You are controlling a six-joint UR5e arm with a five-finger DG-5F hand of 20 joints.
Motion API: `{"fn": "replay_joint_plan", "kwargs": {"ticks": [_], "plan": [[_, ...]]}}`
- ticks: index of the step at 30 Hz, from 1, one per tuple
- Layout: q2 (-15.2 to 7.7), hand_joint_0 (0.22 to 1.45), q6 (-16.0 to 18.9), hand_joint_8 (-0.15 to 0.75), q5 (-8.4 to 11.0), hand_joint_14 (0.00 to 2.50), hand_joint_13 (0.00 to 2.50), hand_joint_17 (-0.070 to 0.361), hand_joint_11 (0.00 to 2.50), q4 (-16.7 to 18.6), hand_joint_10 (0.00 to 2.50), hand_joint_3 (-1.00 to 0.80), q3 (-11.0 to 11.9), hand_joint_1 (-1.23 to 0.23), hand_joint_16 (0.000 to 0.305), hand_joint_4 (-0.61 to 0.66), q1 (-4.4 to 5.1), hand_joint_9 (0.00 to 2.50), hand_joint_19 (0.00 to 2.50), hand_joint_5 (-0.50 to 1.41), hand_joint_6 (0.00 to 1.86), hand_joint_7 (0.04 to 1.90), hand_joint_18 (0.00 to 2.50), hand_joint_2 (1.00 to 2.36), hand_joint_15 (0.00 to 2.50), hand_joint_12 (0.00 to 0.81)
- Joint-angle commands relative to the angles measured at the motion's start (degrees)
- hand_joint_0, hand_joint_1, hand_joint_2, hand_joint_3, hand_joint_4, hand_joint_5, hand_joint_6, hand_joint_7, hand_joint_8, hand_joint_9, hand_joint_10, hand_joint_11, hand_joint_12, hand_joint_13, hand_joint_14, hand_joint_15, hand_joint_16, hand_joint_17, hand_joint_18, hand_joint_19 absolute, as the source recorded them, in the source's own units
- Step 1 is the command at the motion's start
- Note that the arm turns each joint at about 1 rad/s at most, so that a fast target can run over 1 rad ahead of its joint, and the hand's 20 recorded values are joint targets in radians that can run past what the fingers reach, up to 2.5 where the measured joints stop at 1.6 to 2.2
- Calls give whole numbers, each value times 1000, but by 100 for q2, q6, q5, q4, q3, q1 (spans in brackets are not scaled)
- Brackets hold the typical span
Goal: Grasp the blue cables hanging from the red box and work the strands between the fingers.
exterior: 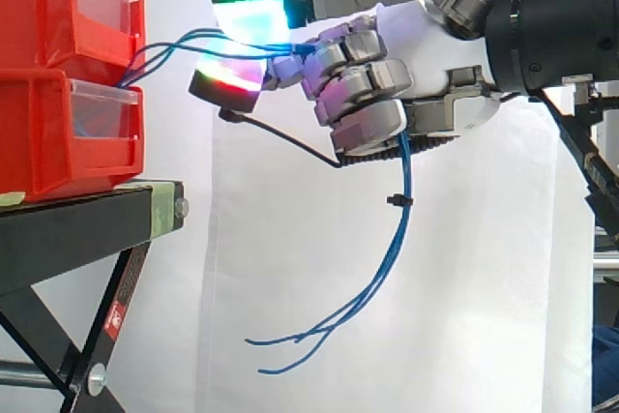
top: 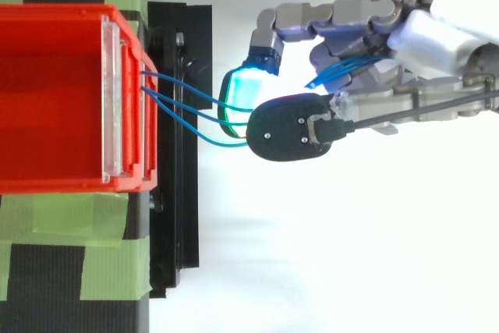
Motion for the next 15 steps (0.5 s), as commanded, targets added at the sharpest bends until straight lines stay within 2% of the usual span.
{"fn": "replay_joint_plan", "kwargs": {"ticks": [1,2,3,4,5,6,7,8,9,10,12,14,15], "plan": [[2,1276,-5,362,0,2500,1005,131,2295,0,2500,382,-1,-635,58,107,0,816,1483,567,396,1438,1396,1005,1461,407],[2,1268,-5,362,0,2500,1005,131,2295,0,2500,377,-1,-636,58,105,0,816,1483,570,397,1442,1396,1004,1461,407],[2,1144,-5,362,0,2500,1005,131,2295,0,2500,291,-1,-656,58,112,0,816,1483,577,379,1448,1396,1122,1461,407],[2,934,-5,362,0,2500,1005,131,2295,0,2500,97,-1,-638,58,171,-9,816,1483,601,180,1501,1396,1375,1461,407],[2,923,4,362,0,2500,1005,131,2295,-9,2500,117,-1,-640,58,192,-9,816,1483,611,129,1502,1396,1326,1461,407],[2,798,-5,362,0,2500,1005,131,2295,-9,2500,-24,-1,-643,58,239,-9,816,1483,607,5,1467,1396,1391,1461,407],[2,860,4,362,0,2500,1005,131,2295,-9,2500,-12,-1,-651,58,250,-9,816,1483,581,7,1417,1396,1200,1461,407],[2,917,-5,362,0,2500,1005,131,2295,-9,2500,41,7,-652,58,243,-9,816,1483,573,9,1412,1396,1102,1461,407],[2,1125,-5,362,0,2500,1005,131,2295,-9,2500,190,-1,-629,58,203,-9,816,1483,579,11,1431,1396,1006,1461,407],[2,1237,-5,362,0,2500,1005,131,2295,9,2500,295,7,-631,58,163,-9,816,1483,626,9,1494,1396,1008,1461,407],[2,1276,-5,362,0,2500,1005,131,2295,9,2500,347,-1,-631,58,143,-9,816,1483,675,9,1529,1396,1010,1461,407],[2,1239,-5,362,0,2500,1005,131,2295,17,2500,341,7,-659,58,151,-18,816,1483,708,8,1551,1396,1002,1461,407],[2,952,-5,362,0,2500,1005,131,2295,17,2500,125,7,-644,58,210,-18,816,1483,706,9,1524,1396,1373,1461,407]]}}
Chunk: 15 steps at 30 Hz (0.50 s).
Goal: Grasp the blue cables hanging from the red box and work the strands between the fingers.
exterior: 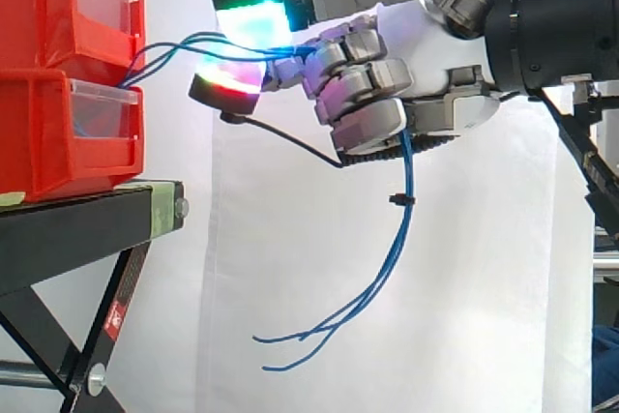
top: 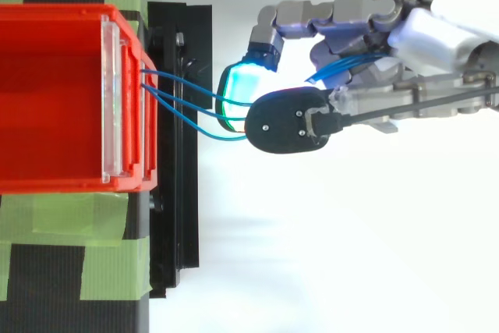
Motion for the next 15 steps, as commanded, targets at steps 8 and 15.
{"fn": "replay_joint_plan", "kwargs": {"ticks": [8,15], "plan": [[0,1293,-36,362,0,2500,1005,131,2295,9,2500,312,-4,-652,58,148,-4,816,1483,688,12,1472,1396,1008,1461,407],[0,735,-176,362,-9,2500,1005,131,2295,9,2500,-149,-4,-643,58,410,-13,816,1483,655,21,1240,1396,1295,1461,407]]}}
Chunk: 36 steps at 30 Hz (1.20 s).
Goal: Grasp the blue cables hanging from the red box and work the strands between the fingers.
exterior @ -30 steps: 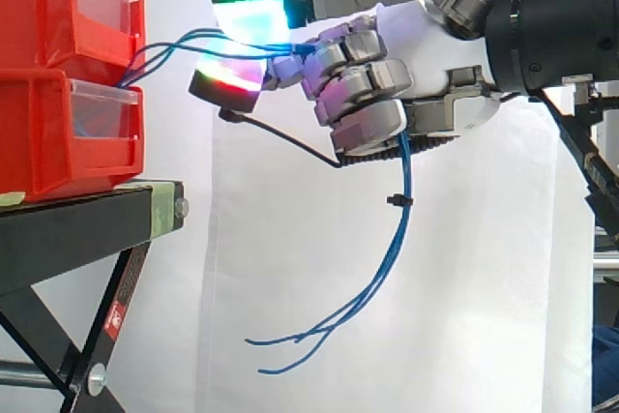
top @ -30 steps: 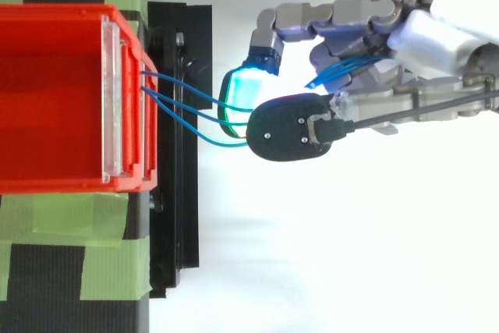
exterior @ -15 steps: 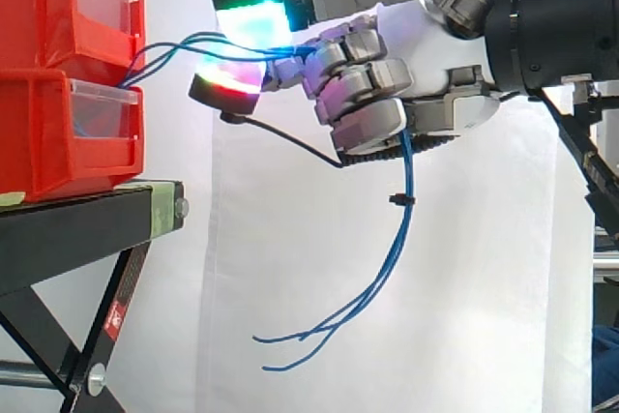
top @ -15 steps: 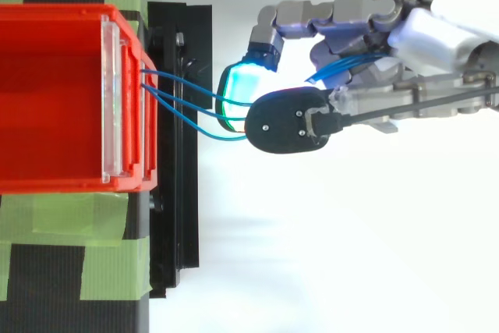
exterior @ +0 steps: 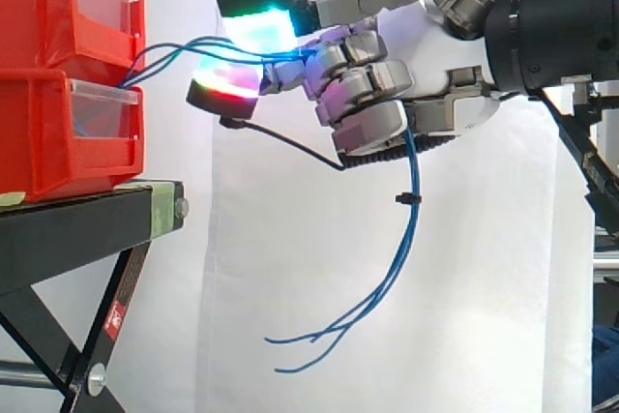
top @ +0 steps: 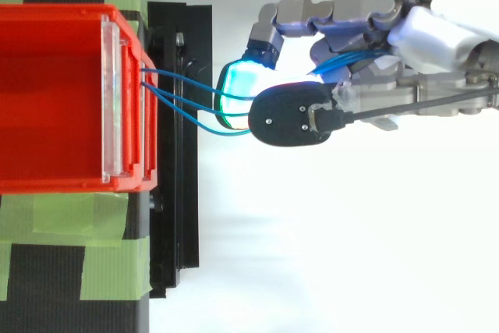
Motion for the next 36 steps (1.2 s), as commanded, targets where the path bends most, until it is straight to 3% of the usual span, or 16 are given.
{"fn": "replay_joint_plan", "kwargs": {"ticks": [1,2,4,7,8,10,12,14,16,20,23,25,28,31,35,36], "plan": [[0,871,-68,362,3,2500,1005,131,2295,9,2500,-38,0,-668,58,389,-4,816,1483,619,21,1219,1396,1001,1461,407],[0,886,-76,362,-5,2500,1005,131,2295,9,2500,-34,0,-673,58,376,-4,816,1483,612,21,1217,1396,1002,1461,407],[0,1198,-138,362,-5,2500,1005,131,2295,9,2500,196,0,-671,58,242,-4,816,1483,620,20,1231,1396,1007,1461,407],[0,1297,-191,362,-5,2500,1005,131,2295,9,2500,280,0,-667,58,185,-4,816,1483,716,22,1277,1396,1007,1461,407],[0,1267,-199,362,3,2500,1005,131,2295,9,2500,276,0,-686,58,195,-4,816,1483,722,22,1275,1396,1004,1461,407],[0,896,-217,362,-5,2500,1005,131,2295,9,2500,42,0,-669,58,307,-13,816,1483,717,21,1268,1396,1476,1461,407],[0,797,-217,362,-5,2500,1005,131,2295,9,2500,-66,0,-654,58,343,-4,816,1483,700,21,1245,1396,1612,1461,407],[0,839,-217,362,3,2500,1005,131,2295,17,2500,-1,0,-667,58,320,-13,816,1483,678,21,1248,1396,1462,1461,407],[0,1204,-217,362,-5,2500,1005,131,2295,17,2500,275,8,-677,58,224,-13,816,1483,668,19,1342,1396,1002,1461,407],[0,1306,-208,362,3,2500,1005,131,2295,17,2500,315,0,-657,58,151,-13,816,1483,701,13,1479,1396,1008,1461,407],[0,1030,-208,362,3,2500,1005,131,2295,17,2500,187,0,-720,58,231,-13,816,1483,675,12,1464,1396,1166,1461,407],[0,907,-208,362,-5,2500,1005,131,2295,9,2500,79,79,-735,58,297,-13,816,1483,578,16,1348,1396,1045,1461,407],[0,983,-235,362,-5,2500,1005,131,2295,-9,2500,-125,184,-729,58,235,-22,816,1483,503,16,1329,1396,1017,1461,407],[0,1311,-402,362,-14,2500,1005,131,2295,-35,2500,174,228,-669,58,151,-39,816,1483,669,16,1416,1396,1015,1461,407],[0,1311,-525,362,-14,2500,1005,131,2295,-35,2500,251,237,-689,58,165,-57,816,1483,743,18,1410,1396,1007,1461,407],[0,1171,-525,362,-14,2500,1005,131,2295,-35,2500,249,237,-710,58,201,-57,816,1483,732,20,1370,1396,1040,1461,407]]}}
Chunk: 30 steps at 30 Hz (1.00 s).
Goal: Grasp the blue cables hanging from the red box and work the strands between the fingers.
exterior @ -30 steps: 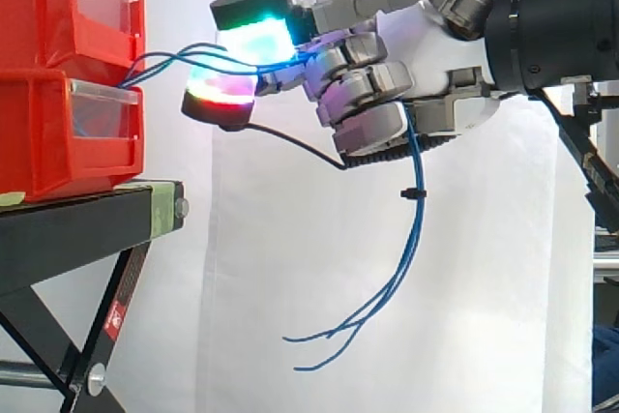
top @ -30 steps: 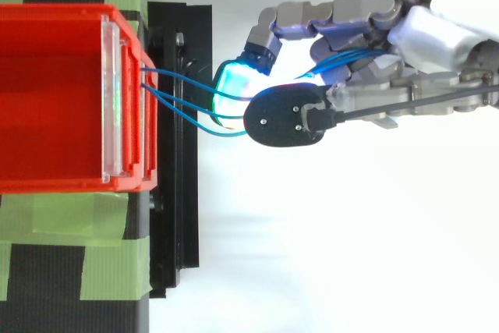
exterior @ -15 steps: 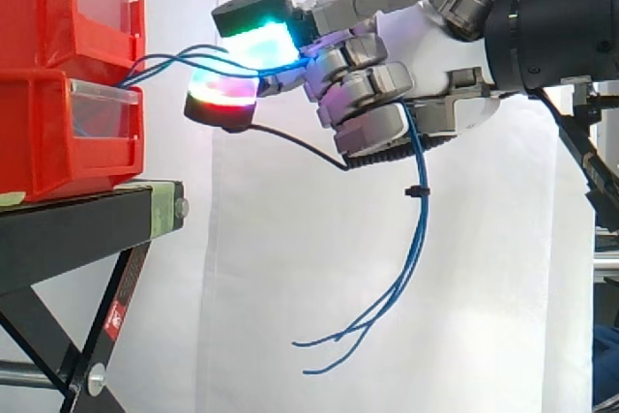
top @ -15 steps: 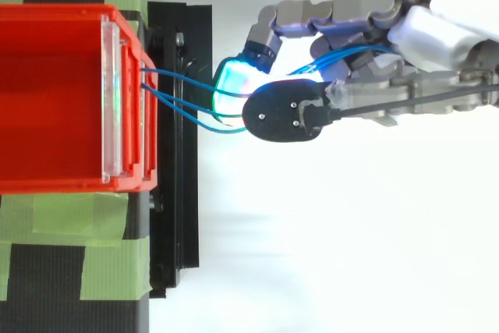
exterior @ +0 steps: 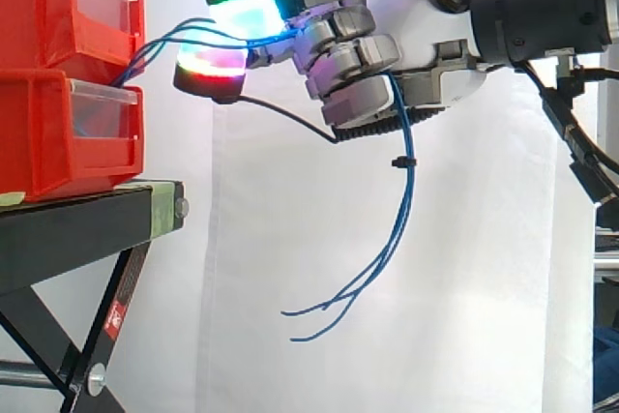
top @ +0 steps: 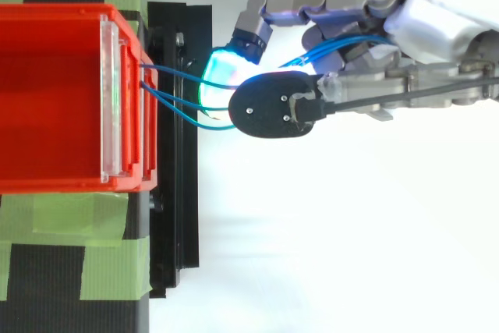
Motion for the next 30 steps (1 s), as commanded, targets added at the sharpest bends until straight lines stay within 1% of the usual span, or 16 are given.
{"fn": "replay_joint_plan", "kwargs": {"ticks": [1,2,3,5,7,11,14,15,16,20,21,22,25,27,29,30], "plan": [[0,925,-64,362,-1,2500,1005,131,2295,-3,2500,63,3,-704,58,306,-9,816,1483,685,20,1296,1396,1319,1461,407],[0,850,-64,362,-10,2500,1005,131,2295,-3,2500,-5,12,-697,58,336,-9,816,1483,662,20,1271,1396,1379,1461,407],[0,821,-64,362,-10,2500,1005,131,2295,-3,2500,-110,3,-677,58,377,-9,816,1483,609,20,1235,1396,1092,1461,407],[0,833,-64,362,-10,2500,1005,131,2295,-3,2500,-172,12,-646,58,364,-18,816,1483,578,20,1225,1396,1007,1461,407],[0,1168,-64,362,-19,2500,1005,131,2295,6,2500,94,3,-686,58,226,-18,816,1483,573,19,1263,1396,1009,1461,407],[0,1345,-64,362,-19,2500,1005,131,2295,-3,2500,215,3,-660,58,163,-44,816,1483,723,20,1308,1396,1011,1461,407],[0,1148,-73,362,-19,2500,1005,131,2295,-3,2500,153,3,-742,58,250,-53,816,1483,707,22,1239,1396,1003,1461,407],[0,863,-90,362,-28,2500,1005,131,2295,-3,2500,-47,12,-743,58,395,-62,816,1483,643,21,1166,1396,1320,1461,407],[0,841,-143,362,-28,2500,1005,131,2295,-3,2500,-142,3,-685,58,413,-71,816,1483,584,21,1133,1396,1007,1461,407],[0,957,-222,362,-36,2500,1005,131,2295,-3,2500,-595,12,-676,58,327,-79,816,1483,505,21,1150,1396,1014,1461,407],[0,1097,-222,362,-45,2500,1005,131,2295,-3,2500,-525,3,-709,58,301,-88,816,1483,474,21,1144,1396,1014,1461,407],[0,1208,-231,362,-80,2500,1005,131,2295,-3,2500,-181,3,-668,58,262,-97,816,1483,561,21,1167,1396,1018,1461,407],[0,1332,-266,362,-256,2500,1005,131,2295,-3,2500,73,3,-670,58,196,-115,816,1483,707,23,1227,1396,1013,1461,407],[0,1135,-310,362,-379,2500,1005,131,2295,-3,2500,126,12,-707,58,279,-123,816,1483,723,23,1239,1396,1135,1461,407],[0,803,-345,362,-458,2500,1005,131,2295,-3,2500,-96,3,-637,58,387,-123,816,1483,695,22,1207,1396,1591,1461,407],[0,750,-345,362,-458,2500,1005,131,2295,-3,2500,-161,3,-657,58,444,-123,816,1483,660,21,1176,1396,1406,1461,407]]}}
